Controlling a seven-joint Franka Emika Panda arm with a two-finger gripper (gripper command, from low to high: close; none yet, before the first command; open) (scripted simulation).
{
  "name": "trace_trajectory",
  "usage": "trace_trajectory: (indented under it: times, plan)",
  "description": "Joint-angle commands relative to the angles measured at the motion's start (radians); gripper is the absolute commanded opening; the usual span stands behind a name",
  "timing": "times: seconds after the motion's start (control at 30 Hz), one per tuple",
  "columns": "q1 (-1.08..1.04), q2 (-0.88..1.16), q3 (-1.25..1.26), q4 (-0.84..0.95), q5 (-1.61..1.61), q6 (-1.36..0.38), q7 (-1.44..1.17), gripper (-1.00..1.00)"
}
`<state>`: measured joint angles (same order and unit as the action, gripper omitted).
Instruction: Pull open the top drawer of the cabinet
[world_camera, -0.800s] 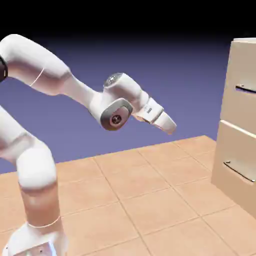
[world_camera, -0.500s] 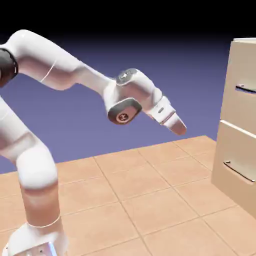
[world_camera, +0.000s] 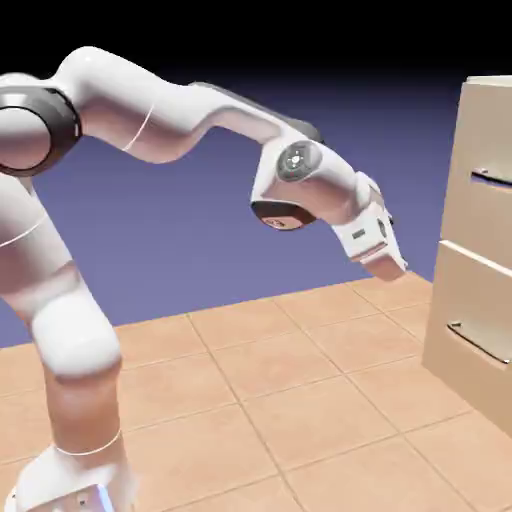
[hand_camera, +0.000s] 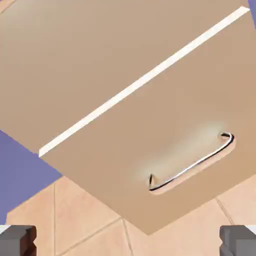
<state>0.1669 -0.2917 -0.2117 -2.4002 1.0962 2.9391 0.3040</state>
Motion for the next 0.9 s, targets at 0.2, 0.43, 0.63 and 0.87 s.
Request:
trace_trajectory:
  times: [0.2, 0.43, 0.63, 0.87]
  plan:
    - [0.043, 0.077, -0.059, 0.114, 0.304, -0.027, -0.121, 0.0]
    - [0.086, 0.155, -0.118, 0.228, 0.609, -0.054, -0.243, 0.0]
    - [0.123, 0.221, -0.168, 0.325, 0.87, -0.078, -0.347, 0.0]
    - [0.166, 0.298, -0.227, 0.439, 1.174, -0.105, -0.468, 0.0]
